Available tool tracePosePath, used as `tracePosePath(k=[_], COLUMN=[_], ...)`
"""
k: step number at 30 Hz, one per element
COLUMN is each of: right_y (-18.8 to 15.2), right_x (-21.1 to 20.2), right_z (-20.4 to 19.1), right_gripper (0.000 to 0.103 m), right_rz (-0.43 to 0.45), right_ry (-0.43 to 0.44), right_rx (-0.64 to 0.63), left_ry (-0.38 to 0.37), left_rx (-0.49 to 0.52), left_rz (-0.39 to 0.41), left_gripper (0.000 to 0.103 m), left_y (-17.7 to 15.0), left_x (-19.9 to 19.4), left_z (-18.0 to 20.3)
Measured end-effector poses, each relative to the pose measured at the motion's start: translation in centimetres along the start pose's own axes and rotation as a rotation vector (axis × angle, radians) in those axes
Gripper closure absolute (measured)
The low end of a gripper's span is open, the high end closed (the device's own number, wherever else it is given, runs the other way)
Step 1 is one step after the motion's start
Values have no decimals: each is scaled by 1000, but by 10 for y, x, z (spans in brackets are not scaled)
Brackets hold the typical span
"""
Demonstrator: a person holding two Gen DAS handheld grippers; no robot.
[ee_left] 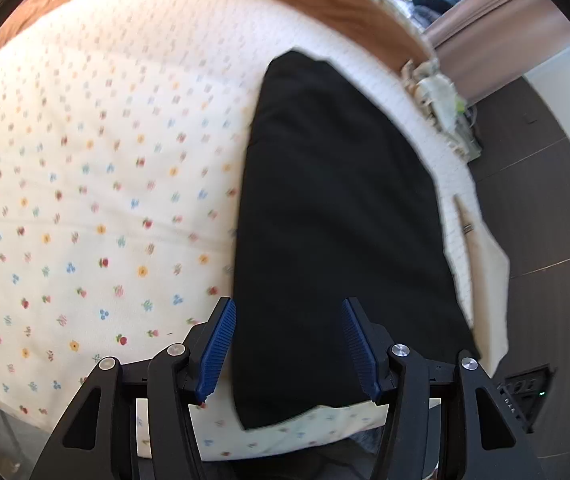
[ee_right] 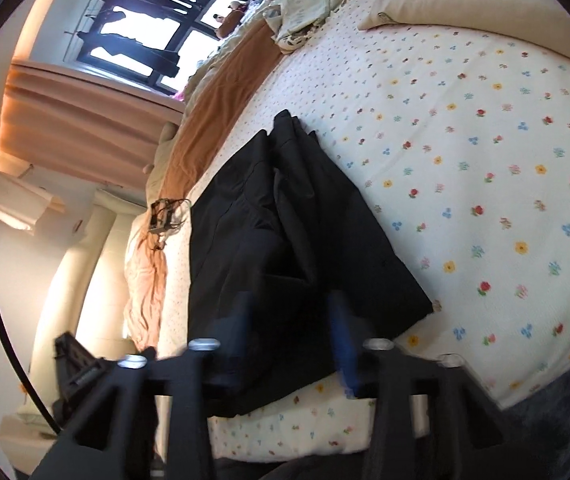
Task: Fold large clothes
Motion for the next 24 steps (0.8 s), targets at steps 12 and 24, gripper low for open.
tracePosePath(k=[12,24], right_y=[2,18], right_x=[4,-25], right_z=[44,43], right_gripper=[96,46], right_rz=[14,19], right_ry=[-35,-75], right_rx=[97,-13], left_ry=[-108,-15], left_rx=[-30,8], left_rz=[-45,-32], left_gripper=[61,61], left_y=[-14,-6], left_x=[22,26], left_z=[9,8])
Point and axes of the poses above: each gripper's, at about its wrist camera, not at the fingertips, and x roughly the way its jaws point, z to its right, y to its top, the point moved 3 cm from there along x, roughly the way its jaws point, and after that the axes turned 15 degrees about -y, right-handed, at the moved point
